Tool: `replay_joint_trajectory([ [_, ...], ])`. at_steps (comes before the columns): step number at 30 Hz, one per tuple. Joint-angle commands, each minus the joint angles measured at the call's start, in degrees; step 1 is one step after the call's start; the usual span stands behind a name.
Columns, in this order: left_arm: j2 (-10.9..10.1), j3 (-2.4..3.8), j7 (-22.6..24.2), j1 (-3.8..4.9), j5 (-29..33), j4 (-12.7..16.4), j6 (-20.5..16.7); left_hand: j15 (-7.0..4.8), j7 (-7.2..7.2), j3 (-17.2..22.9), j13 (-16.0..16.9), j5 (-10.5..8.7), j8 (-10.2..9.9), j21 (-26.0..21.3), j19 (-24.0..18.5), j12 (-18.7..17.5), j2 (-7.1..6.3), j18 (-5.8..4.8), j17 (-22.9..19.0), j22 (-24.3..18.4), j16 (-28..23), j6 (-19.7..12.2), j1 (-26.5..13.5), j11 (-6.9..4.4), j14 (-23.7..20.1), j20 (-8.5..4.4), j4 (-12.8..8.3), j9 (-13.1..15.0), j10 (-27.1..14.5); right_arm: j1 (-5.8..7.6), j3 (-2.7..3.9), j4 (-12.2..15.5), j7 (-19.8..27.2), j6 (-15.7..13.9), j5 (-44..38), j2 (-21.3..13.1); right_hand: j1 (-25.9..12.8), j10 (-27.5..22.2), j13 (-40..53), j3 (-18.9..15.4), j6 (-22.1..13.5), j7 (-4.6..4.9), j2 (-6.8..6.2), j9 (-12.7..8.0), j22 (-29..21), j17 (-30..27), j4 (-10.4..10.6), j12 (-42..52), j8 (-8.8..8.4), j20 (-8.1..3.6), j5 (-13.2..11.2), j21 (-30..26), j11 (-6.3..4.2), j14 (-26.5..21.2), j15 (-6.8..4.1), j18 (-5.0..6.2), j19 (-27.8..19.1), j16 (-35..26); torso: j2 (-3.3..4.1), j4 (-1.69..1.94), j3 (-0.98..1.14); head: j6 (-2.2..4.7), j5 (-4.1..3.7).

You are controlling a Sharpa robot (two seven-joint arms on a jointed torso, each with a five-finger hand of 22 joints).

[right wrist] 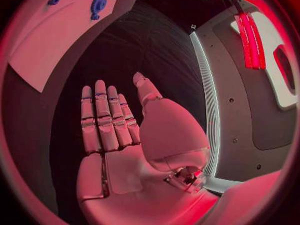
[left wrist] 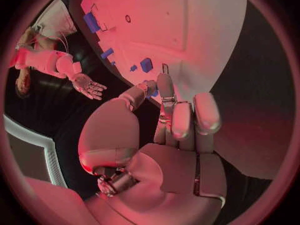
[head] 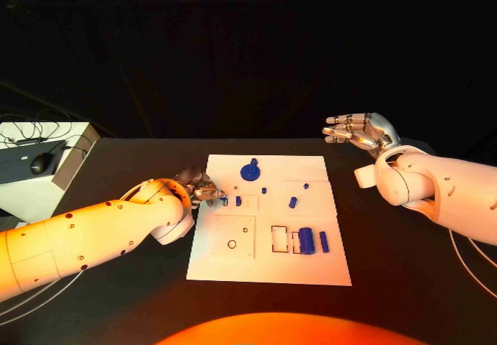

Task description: Assemble the parts on the task board

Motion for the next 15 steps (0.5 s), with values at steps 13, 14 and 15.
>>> replay_joint_trajectory([
  [13,0.6,-0.4,1.0,-0.19,0.1,-0.4,-0.5,-0.35,-5.4,1.8,-0.2,0.23,0.2,0.3,0.2,0.4,1.43,-0.52,0.0,1.0,0.2,5.8,0.8,-0.88,-0.1,-0.37,-1.2,7.4,2.5,0.01,0.03,0.1,0.4,0.7,-0.3,-0.1,-0.2,-0.1,-0.1,0.1,-0.1,0.32,0.22,0.0,0.0,-0.1,0.1,0.0,-0.21,0.08,0.3,-0.1,-0.05,-0.2,0.02,-0.37,-0.5,-0.2,-0.01,0.02,0.0,-0.17,-0.15],
  [14,0.7,-0.41,1.0,-0.19,0.2,-0.4,-0.4,-0.35,-5.4,1.8,-0.2,0.23,0.2,0.3,0.2,0.4,1.43,-0.52,0.0,1.0,0.2,5.8,0.8,-0.88,-0.1,-0.37,-1.2,7.4,2.5,0.01,0.03,0.1,0.4,0.7,-0.3,-0.1,-0.2,-0.1,-0.1,0.1,-0.1,0.32,0.22,0.0,0.0,-0.1,0.1,0.0,-0.21,0.08,0.3,-0.1,-0.05,-0.2,0.02,-0.37,-0.5,-0.2,-0.01,0.03,0.0,-0.2,-0.14],
  [15,0.7,-0.43,1.0,-0.2,0.3,-0.4,-0.3,-0.35,-5.4,1.8,-0.2,0.23,0.2,0.3,0.2,0.4,1.43,-0.52,0.0,1.0,0.2,5.8,0.8,-0.88,-0.1,-0.37,-1.2,7.4,2.5,0.01,0.03,0.1,0.4,0.7,-0.3,-0.1,-0.2,-0.1,-0.1,0.1,-0.1,0.32,0.22,0.0,0.0,-0.1,0.1,0.0,-0.21,0.08,0.3,-0.1,-0.05,-0.2,0.02,-0.37,-0.5,-0.2,-0.01,0.03,0.01,-0.24,-0.13],
])
